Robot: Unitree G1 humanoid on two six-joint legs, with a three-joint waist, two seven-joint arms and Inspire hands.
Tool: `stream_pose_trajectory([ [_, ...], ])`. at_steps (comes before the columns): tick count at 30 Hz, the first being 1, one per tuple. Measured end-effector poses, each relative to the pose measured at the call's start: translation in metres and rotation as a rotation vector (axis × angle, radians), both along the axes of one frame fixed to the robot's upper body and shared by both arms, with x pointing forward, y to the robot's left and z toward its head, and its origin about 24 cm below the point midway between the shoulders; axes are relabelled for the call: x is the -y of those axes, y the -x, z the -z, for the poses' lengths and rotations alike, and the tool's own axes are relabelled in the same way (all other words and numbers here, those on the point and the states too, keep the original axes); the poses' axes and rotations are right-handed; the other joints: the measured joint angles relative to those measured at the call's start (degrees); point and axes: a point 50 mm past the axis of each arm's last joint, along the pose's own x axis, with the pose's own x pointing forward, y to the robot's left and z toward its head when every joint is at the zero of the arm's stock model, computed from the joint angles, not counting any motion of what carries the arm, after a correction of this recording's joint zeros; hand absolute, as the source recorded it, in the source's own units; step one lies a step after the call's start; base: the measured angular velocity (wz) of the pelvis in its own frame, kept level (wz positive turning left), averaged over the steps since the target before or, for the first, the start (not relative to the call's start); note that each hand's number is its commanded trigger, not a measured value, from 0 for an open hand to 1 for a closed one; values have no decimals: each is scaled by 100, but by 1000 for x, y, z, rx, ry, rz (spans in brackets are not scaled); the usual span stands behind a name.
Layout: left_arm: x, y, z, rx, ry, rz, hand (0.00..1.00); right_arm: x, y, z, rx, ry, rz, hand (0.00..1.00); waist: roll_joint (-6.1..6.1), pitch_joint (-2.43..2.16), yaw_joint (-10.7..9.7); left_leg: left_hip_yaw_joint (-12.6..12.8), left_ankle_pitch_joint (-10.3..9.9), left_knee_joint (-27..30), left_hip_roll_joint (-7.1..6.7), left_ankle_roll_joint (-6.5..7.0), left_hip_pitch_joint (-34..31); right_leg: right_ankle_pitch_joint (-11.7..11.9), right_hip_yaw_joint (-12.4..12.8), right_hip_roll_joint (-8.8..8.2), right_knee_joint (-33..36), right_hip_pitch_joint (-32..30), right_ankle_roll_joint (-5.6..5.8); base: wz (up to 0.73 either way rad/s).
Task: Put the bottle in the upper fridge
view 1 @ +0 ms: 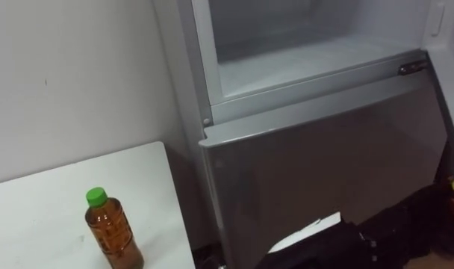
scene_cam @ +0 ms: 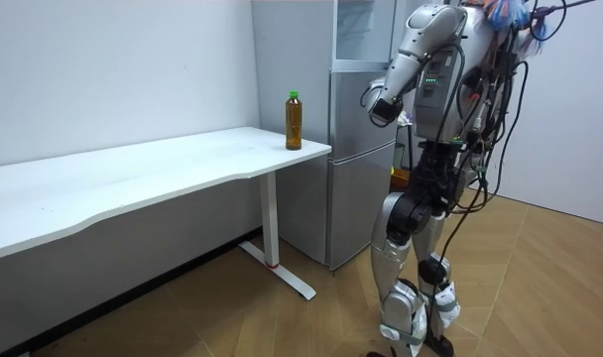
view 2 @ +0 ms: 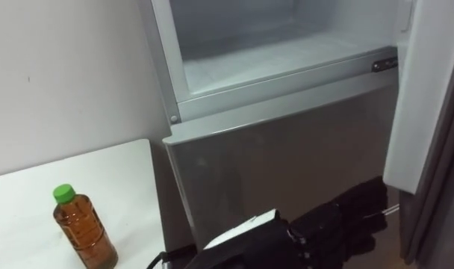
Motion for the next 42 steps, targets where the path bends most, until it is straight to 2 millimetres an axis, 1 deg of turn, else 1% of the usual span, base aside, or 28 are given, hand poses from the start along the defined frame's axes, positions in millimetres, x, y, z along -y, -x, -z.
stream_pose_trajectory([
  [5,-5,-1,2,-6,2,-9,0,-2,0,0,3,4,-21,0,-15,-8,57,-17,0,5,5,0,3,0,18,3,17,-13,0,-2],
  [8,-8,-3,1,-4,8,-30,0,-3,1,1,-2,9,-24,0,-47,-20,179,-19,0,6,16,0,-24,0,21,11,75,-60,-3,-1],
  [10,-11,-5,1,-9,10,-49,0,-3,3,1,-12,19,-25,0,-79,-27,298,-20,0,8,19,0,-25,0,17,12,78,-64,-4,0],
  [16,-17,-9,1,-21,17,-108,0,-4,8,3,-32,39,-15,0,-148,-61,463,-17,0,16,20,0,-28,2,-24,11,84,-59,-5,1],
  [19,-18,-10,1,-26,18,-124,0,-5,8,3,-33,39,-15,0,-165,-72,477,-19,0,28,24,0,-37,3,-45,11,86,-58,-6,1],
  [23,-20,-9,5,-44,19,-142,0,-5,9,3,-33,38,-14,0,-166,-72,472,-17,0,29,30,0,-36,5,-50,14,81,-53,-10,0],
  [26,-24,-5,16,-98,14,-167,0,-6,9,3,-29,38,-13,0,-177,-66,478,-11,1,27,34,-1,-26,6,-50,19,81,-38,-13,0],
  [28,-29,-2,29,-152,3,-193,0,-8,10,4,-29,34,-13,0,-215,-42,478,-22,1,26,33,-2,30,8,-75,21,67,40,-15,5],
  [29,-31,-2,33,-168,-4,-202,0,-8,10,4,-29,34,-13,0,-227,-43,484,-22,0,26,33,-2,37,7,-75,20,66,45,-16,0],
  [31,-37,-2,50,-209,-65,-258,0,-10,9,4,-21,36,-29,0,-264,-19,485,-39,0,47,37,-3,11,-5,-96,21,57,30,-26,5],
  [32,-39,-3,54,-215,-87,-270,0,-11,9,4,-20,36,-31,0,-273,-15,489,-50,0,56,37,-3,-1,-6,-102,21,62,23,-27,7],
  [34,-45,0,72,-261,-154,-314,0,-11,8,4,-17,37,-38,0,-272,-18,526,-63,0,56,37,-2,-28,-6,-103,22,73,-9,-27,2],
  [35,-46,2,77,-275,-170,-325,0,-11,8,4,-15,36,-39,0,-268,-21,542,-62,0,56,37,-2,-37,-5,-96,25,75,-22,-27,0],
  [37,-49,9,99,-338,-252,-379,0,-15,5,4,-6,36,-52,0,-272,-20,596,-65,0,48,41,-3,-68,-5,-106,31,85,-55,-28,0],
  [38,-50,11,104,-348,-276,-389,0,-16,4,4,-3,33,-56,0,-274,-22,611,-64,1,49,42,-3,-79,-3,-108,33,85,-62,-29,4],
  [39,-52,14,114,-368,-322,-410,0,-20,3,4,0,28,-71,0,-277,-23,640,-77,1,51,41,-4,-90,-1,-123,34,84,-63,-32,4],
  [40,-55,16,124,-388,-366,-433,0,-23,2,5,0,24,-88,0,-285,-23,697,-81,2,51,40,-5,-86,0,-126,34,85,-64,-33,0],
  [41,-56,17,129,-398,-388,-443,0,-25,2,5,0,21,-92,0,-289,-26,744,-80,2,51,41,-5,-84,0,-126,34,84,-64,-34,0],
  [42,-60,22,139,-427,-429,-468,0,-29,2,6,-2,14,-104,0,-310,-36,802,-81,4,51,41,-8,-88,-1,-139,33,80,-64,-36,0],
])
